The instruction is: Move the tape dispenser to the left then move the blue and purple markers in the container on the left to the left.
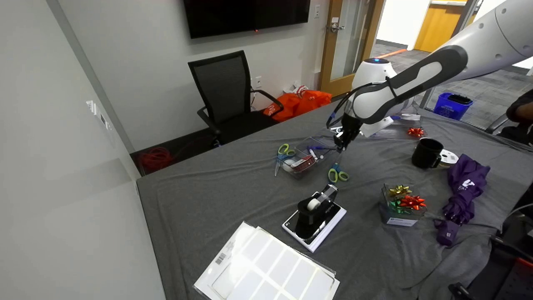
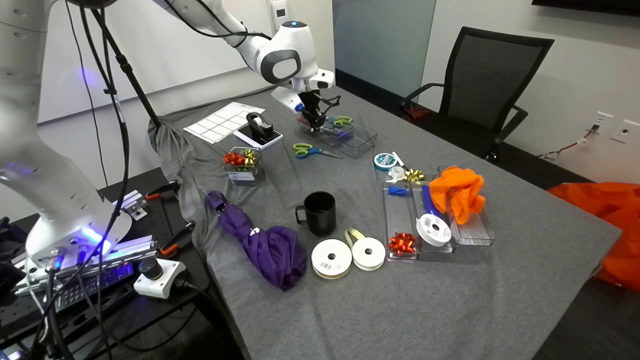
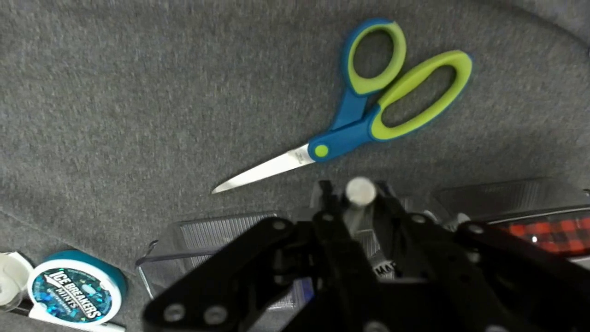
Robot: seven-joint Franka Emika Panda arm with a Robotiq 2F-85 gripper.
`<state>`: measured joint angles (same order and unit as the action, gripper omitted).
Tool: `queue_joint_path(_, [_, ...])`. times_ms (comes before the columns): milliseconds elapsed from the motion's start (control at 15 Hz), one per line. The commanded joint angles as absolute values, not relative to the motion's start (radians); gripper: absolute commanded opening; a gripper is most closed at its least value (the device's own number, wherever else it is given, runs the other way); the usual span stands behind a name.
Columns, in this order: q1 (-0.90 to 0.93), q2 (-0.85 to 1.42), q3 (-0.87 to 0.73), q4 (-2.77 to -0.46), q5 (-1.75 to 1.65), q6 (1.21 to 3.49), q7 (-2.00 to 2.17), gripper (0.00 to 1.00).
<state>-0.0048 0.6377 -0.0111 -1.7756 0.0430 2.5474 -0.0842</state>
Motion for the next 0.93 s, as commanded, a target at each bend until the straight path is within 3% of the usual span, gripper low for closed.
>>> queue_joint_path(0, [-0.007, 0.632, -0.015, -1.787, 0.014, 2.534, -0.070, 0.57])
queue_joint_path(400, [-0.014, 0.619, -0.018, -1.787, 0.034, 2.507, -0.024, 0.99])
queue_joint_path(867, [-0.012, 0.503, -0.034, -1.864, 0.179, 2.489, 0.271, 1.00])
